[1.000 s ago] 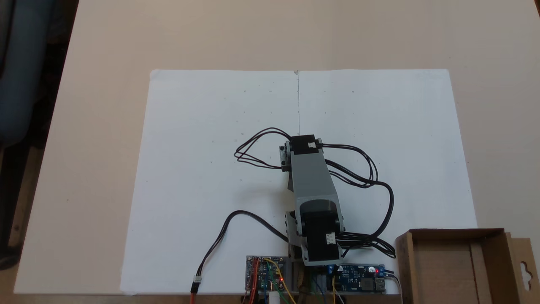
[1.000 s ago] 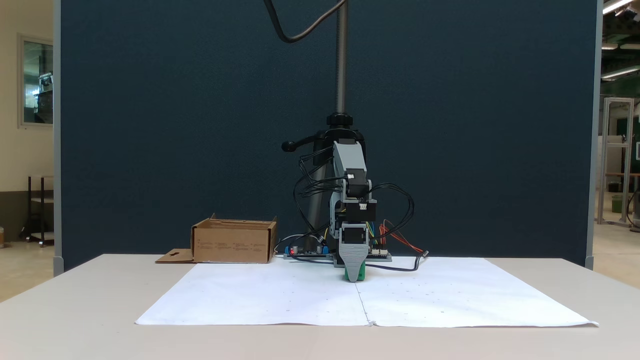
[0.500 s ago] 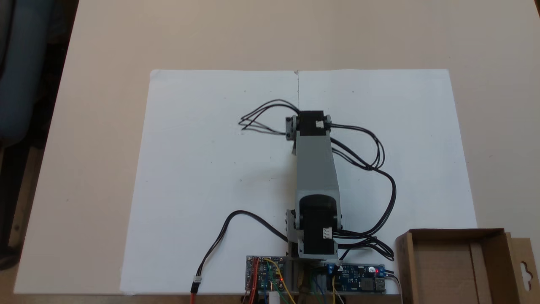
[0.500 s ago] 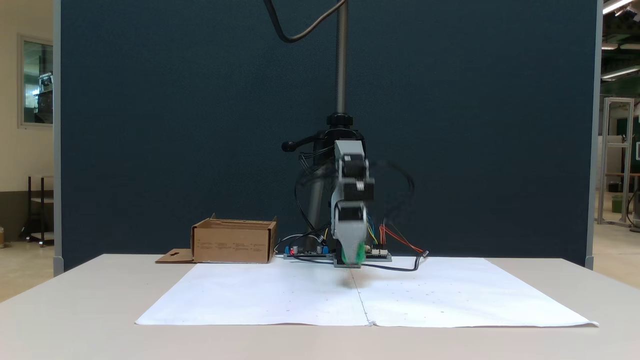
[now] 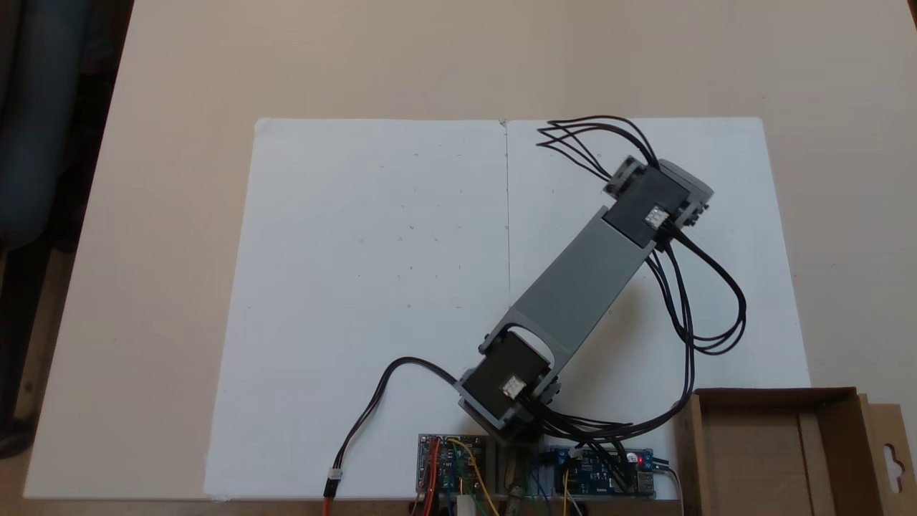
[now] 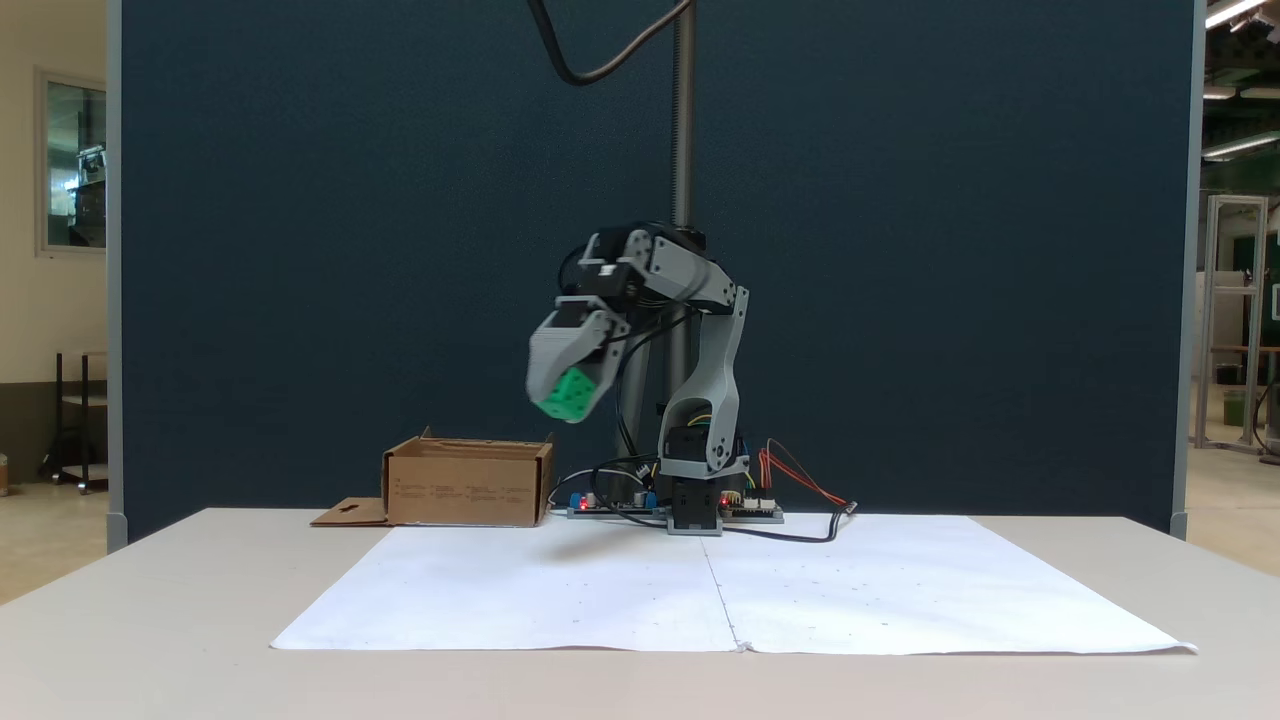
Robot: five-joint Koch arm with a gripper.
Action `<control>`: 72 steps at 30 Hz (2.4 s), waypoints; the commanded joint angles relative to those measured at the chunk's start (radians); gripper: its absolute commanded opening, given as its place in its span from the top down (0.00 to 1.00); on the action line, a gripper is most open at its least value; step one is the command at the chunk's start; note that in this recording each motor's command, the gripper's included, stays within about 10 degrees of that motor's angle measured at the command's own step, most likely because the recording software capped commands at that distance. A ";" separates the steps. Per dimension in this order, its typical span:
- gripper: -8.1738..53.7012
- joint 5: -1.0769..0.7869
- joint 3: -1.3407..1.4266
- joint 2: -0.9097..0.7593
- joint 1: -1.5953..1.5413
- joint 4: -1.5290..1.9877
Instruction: Grasp a green dice and put it in the bin.
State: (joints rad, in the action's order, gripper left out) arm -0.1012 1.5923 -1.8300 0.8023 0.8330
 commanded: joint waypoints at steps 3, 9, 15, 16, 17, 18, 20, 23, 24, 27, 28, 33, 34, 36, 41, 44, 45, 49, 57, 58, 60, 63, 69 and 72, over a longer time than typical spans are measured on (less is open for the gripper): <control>0.67 -0.141 -0.066 0.003 0.397 -0.005; 0.67 -0.170 -0.066 0.063 0.822 -0.041; 0.67 -0.225 -0.066 0.146 1.000 -0.098; 0.67 -0.247 -0.066 0.160 1.015 -0.101; 0.67 -0.264 -0.066 0.179 1.022 -0.106; 0.67 -0.278 -0.066 0.209 1.023 -0.115; 0.67 -0.278 -0.066 0.232 1.022 -0.137; 0.67 -0.278 -0.066 0.249 1.020 -0.184; 0.59 -0.276 -0.066 0.250 1.020 -0.213; 0.28 -0.212 -0.066 0.275 1.020 -0.247; 0.23 -0.173 -0.066 0.275 1.023 -0.255; 0.23 -0.109 -0.066 0.275 1.017 -0.272; 0.23 -0.094 -0.066 0.275 1.005 -0.272; 0.23 -0.055 -0.066 0.265 0.943 -0.275; 0.19 -0.017 -0.066 0.181 0.600 -0.285; 0.19 0.005 -0.066 0.156 0.370 -0.364; 0.19 0.012 -0.066 0.153 0.308 -0.394; 0.16 0.023 -0.066 0.124 0.023 -0.528; 0.15 0.028 -0.041 0.067 -0.428 -0.532; 0.15 0.028 -0.037 0.051 -0.480 -0.534; 0.15 0.028 -0.034 0.041 -0.574 -0.534; 0.16 0.028 -0.032 0.021 -0.689 -0.534; 0.16 0.029 0.020 -0.028 -0.854 -0.545; 0.16 0.034 0.060 -0.064 -0.868 -0.568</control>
State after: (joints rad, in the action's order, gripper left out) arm -0.1243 1.6552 -1.8392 -0.0430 0.3559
